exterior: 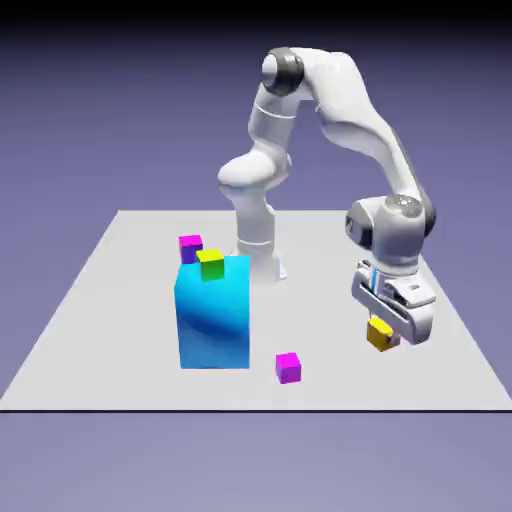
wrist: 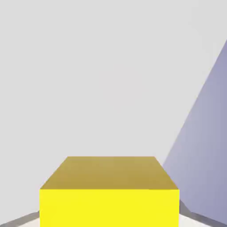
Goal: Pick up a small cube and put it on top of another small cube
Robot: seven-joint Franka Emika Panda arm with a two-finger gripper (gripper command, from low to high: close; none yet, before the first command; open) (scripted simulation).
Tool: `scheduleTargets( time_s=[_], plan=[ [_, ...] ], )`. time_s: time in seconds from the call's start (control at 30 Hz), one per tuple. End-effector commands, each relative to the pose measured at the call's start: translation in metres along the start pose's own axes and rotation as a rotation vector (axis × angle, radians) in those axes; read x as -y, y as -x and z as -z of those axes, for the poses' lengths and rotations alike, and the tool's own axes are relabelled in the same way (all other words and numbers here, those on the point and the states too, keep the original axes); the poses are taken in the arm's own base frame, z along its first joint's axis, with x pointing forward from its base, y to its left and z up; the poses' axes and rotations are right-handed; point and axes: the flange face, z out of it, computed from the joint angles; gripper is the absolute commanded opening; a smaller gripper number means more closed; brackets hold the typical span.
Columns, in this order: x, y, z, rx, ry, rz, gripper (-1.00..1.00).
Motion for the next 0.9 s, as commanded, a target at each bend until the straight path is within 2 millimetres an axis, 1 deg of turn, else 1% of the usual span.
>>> scheduleTargets(
  time_s=[0.0, 0.17, 0.3, 0.47, 0.63, 0.73, 0.8, 0.87],
  plan=[
    [-0.004, 0.015, 0.011, -0.006, -0.002, 0.019, -1.0],
    [-0.014, 0.091, 0.06, -0.028, -0.004, 0.118, -1.0],
    [-0.01, 0.153, 0.095, -0.036, 0.007, 0.197, -1.0],
    [0.008, 0.228, 0.133, -0.027, 0.032, 0.294, -1.0],
    [0.04, 0.298, 0.162, 0.007, 0.06, 0.383, -1.0],
    [0.065, 0.335, 0.176, 0.039, 0.074, 0.432, -1.0],
    [0.067, 0.338, 0.177, 0.042, 0.075, 0.436, -1.0],
    [0.063, 0.339, 0.148, 0.043, 0.075, 0.436, -1.0]
  ],
)
